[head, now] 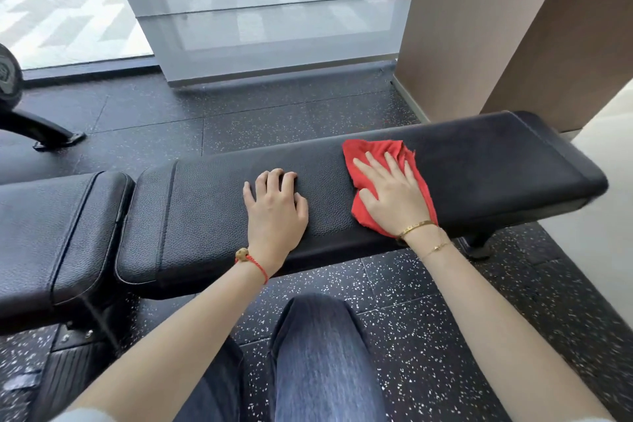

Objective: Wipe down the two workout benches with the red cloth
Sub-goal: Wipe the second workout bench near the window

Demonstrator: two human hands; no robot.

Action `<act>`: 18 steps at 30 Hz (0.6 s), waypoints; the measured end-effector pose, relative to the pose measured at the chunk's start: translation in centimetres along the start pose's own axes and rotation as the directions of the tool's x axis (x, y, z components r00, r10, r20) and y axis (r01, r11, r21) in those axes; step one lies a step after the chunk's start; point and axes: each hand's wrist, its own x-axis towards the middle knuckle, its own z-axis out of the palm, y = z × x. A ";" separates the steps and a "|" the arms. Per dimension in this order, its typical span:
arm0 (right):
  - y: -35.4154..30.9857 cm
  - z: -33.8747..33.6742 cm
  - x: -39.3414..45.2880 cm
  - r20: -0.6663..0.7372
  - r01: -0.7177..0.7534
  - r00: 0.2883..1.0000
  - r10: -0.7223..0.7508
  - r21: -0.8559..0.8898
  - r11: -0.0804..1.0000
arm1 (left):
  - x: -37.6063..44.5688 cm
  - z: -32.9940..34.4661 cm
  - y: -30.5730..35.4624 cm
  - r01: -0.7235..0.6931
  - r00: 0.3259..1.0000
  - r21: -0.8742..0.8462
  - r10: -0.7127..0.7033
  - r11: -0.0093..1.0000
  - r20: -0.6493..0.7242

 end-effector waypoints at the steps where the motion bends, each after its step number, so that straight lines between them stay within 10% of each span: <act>1: 0.7 -0.1 -0.7 -0.008 -0.008 1.000 0.008 0.000 1.000 | -0.1 0.0 0.0 -0.004 1.000 0.000 0.004 1.000 0.005; 13: 9.8 -2.8 5.8 -0.038 -0.484 0.874 0.484 0.000 0.875 | 0.1 -0.2 0.2 0.006 1.000 0.041 -0.006 0.999 0.000; 18: 4.9 -1.7 8.3 0.014 -0.300 0.954 0.300 -0.016 0.954 | 0.2 -0.2 0.3 0.011 0.999 0.039 -0.010 0.999 -0.032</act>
